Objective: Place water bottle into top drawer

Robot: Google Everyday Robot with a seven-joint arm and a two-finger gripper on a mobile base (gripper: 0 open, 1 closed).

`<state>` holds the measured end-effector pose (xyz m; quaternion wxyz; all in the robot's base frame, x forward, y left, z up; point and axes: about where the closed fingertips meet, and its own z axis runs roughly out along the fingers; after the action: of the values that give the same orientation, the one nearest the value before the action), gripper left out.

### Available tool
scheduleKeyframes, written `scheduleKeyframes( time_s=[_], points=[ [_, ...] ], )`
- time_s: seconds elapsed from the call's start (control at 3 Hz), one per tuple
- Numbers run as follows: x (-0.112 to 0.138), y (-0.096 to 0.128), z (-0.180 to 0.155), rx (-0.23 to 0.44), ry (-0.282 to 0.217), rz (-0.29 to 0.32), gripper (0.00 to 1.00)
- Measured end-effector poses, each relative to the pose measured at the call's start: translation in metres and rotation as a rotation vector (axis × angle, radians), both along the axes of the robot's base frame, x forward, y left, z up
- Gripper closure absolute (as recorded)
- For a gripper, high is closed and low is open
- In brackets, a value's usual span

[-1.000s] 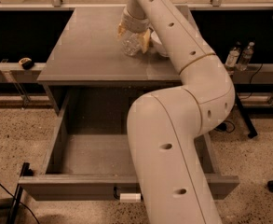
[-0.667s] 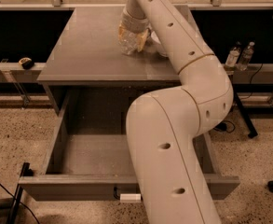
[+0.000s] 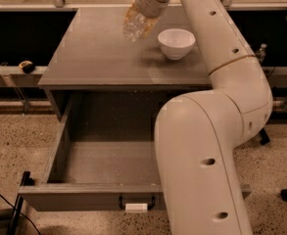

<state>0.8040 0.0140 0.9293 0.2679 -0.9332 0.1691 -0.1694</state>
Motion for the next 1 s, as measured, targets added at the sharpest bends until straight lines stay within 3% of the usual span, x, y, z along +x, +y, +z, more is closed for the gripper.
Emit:
scheduleKeyframes(
  time_s=[0.33,0.67,1.0],
  points=[
    [-0.034,-0.003,0.027,0.158,-0.004,0.111,1.00],
    [-0.095,-0.020,0.001,0.335,0.097,0.270,1.00],
    [-0.139,-0.032,-0.042,0.384,0.169,0.365,1.00]
  ],
)
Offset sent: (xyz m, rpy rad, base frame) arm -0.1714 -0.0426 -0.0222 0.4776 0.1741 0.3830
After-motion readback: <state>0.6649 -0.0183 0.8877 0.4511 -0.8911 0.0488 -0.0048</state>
